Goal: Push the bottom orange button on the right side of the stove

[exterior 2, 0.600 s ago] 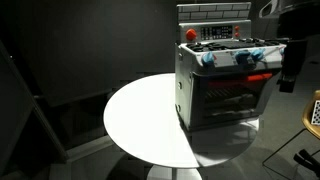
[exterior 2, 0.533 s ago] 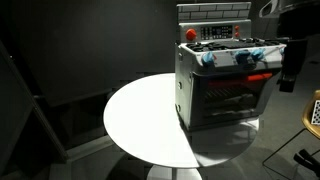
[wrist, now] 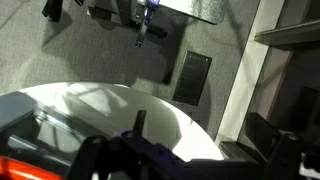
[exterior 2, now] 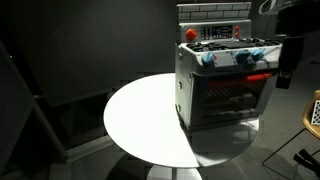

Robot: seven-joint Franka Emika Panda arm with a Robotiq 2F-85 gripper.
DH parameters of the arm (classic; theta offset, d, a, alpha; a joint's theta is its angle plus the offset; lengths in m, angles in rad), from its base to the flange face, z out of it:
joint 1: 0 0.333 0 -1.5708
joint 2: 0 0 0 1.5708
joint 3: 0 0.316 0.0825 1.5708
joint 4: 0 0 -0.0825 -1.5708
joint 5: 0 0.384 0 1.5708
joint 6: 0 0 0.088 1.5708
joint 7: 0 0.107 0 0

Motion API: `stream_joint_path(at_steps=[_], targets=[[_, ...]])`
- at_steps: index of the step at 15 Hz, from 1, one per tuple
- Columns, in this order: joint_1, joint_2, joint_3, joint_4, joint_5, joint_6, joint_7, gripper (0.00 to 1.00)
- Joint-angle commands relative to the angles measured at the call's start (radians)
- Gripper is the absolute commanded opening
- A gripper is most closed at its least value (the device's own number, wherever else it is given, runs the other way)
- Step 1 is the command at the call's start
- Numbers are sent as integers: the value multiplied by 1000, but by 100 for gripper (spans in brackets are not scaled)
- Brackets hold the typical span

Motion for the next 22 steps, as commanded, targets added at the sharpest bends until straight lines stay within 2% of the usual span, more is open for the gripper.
stream_joint_path(at_steps=[1,10,22], targets=[[-25,-22,21,53,-43,3,40,100],[-101,-50,28,209,-253,25,167,100],[-260,3,3,270,-547,244,353,100]])
